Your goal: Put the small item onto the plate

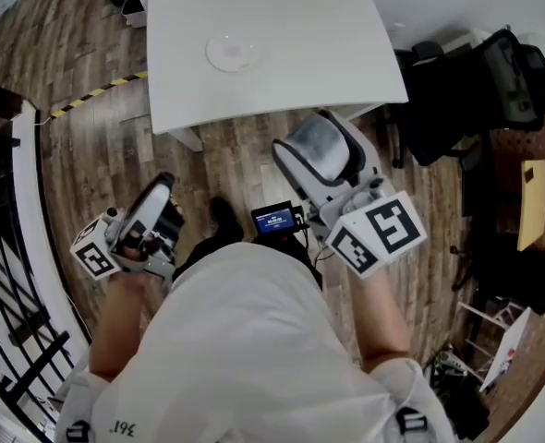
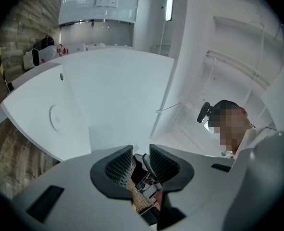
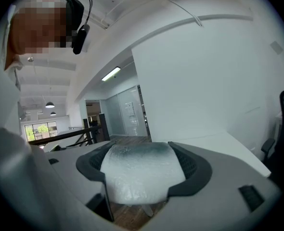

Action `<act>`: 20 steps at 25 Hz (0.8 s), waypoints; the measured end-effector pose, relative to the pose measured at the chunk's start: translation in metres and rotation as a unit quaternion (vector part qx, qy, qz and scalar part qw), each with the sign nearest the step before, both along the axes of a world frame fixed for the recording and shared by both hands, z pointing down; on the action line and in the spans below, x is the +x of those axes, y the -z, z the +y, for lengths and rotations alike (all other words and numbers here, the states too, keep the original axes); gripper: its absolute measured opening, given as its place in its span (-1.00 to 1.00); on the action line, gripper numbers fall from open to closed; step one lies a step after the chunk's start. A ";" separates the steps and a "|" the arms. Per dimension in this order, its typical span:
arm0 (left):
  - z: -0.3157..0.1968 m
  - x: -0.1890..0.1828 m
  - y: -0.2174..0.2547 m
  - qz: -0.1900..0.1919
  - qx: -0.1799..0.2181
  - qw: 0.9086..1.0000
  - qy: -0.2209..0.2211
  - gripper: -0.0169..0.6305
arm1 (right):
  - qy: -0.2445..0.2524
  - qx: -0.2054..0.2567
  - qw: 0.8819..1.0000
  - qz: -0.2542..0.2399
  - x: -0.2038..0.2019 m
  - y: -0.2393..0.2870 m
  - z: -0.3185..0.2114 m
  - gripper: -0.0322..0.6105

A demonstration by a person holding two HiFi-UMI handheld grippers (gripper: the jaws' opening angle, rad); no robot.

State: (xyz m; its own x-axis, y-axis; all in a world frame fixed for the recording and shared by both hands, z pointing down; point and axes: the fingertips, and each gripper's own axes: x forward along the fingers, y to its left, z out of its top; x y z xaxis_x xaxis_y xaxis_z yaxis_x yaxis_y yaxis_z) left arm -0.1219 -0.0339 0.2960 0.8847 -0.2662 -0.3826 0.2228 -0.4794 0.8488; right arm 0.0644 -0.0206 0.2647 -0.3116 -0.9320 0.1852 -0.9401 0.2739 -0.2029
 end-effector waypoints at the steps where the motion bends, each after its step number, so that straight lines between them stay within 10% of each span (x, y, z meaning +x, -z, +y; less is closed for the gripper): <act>1: -0.006 -0.004 -0.001 0.002 -0.001 1.000 0.002 -0.60 | 0.001 -0.002 1.000 0.002 -0.004 -0.001 -0.006 0.11; 20: -0.061 -0.040 -0.009 0.005 -0.003 0.996 0.085 -0.60 | 0.079 -0.012 0.996 0.037 -0.034 -0.029 -0.111 0.11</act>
